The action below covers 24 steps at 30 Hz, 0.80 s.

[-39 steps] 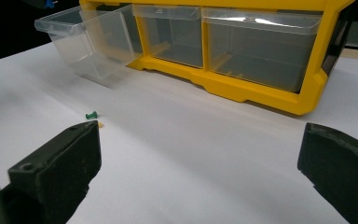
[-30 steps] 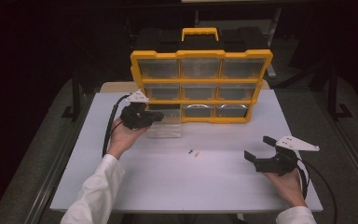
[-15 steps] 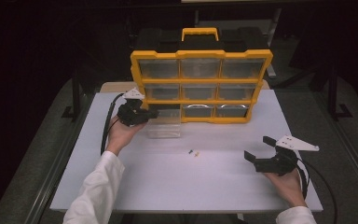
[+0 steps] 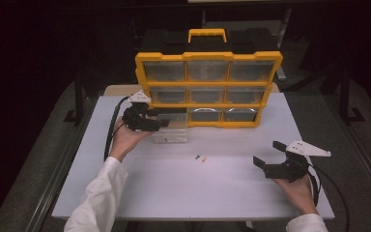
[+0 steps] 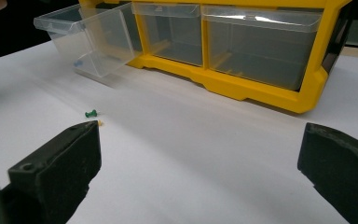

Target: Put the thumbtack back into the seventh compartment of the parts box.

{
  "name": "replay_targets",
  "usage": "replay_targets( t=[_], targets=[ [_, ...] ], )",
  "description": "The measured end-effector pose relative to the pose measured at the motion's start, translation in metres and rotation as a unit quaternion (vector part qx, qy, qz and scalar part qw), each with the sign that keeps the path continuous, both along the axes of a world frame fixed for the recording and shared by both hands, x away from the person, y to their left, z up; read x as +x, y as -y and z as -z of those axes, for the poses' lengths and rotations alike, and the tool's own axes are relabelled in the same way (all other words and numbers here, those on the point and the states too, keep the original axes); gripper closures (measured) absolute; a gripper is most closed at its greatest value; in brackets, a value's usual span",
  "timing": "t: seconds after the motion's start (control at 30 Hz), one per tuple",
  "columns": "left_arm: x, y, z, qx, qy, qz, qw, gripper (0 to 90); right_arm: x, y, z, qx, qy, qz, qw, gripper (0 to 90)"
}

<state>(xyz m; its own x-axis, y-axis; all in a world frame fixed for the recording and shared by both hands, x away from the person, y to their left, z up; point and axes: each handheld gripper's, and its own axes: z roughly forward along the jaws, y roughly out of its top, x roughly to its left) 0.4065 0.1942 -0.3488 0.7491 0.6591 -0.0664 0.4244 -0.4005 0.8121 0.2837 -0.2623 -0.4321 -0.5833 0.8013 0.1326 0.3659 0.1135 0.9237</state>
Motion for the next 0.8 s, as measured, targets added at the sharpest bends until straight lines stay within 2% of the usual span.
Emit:
replay_targets(
  t=[0.1, 0.13, 0.23, 0.4, 0.53, 0.8],
  targets=[
    [-0.001, 0.004, -0.001, -0.001, -0.016, 0.011, 0.9998, 15.4, 0.0, 0.0, 0.0, 0.001, 0.0, 0.0, 1.0, 0.0],
    [-0.002, 0.006, -0.001, -0.002, -0.015, 0.021, 0.9997, 11.7, 0.0, 0.0, 0.0, 0.001, 0.0, 0.0, 1.0, 0.0],
    [-0.005, 0.01, -0.003, -0.014, -0.015, 0.029, 0.9994, 0.0, 0.0, 0.0, 0.0, 0.001, 0.001, -0.002, 1.0, 0.0],
    [-0.011, 0.016, -0.006, -0.019, -0.008, 0.03, 0.9993, 0.0, 0.0, 0.001, 0.0, 0.003, 0.002, -0.001, 1.0, 0.0],
    [-0.015, 0.022, -0.006, -0.026, -0.015, 0.046, 0.9985, 0.0, -0.001, 0.0, 0.0, 0.003, 0.002, -0.002, 1.0, 0.0],
    [-0.027, 0.039, 0.0, -0.01, -0.006, 0.071, 0.9974, 0.0, -0.001, 0.001, 0.0, 0.002, 0.003, -0.002, 1.0, 0.0]
  ],
)
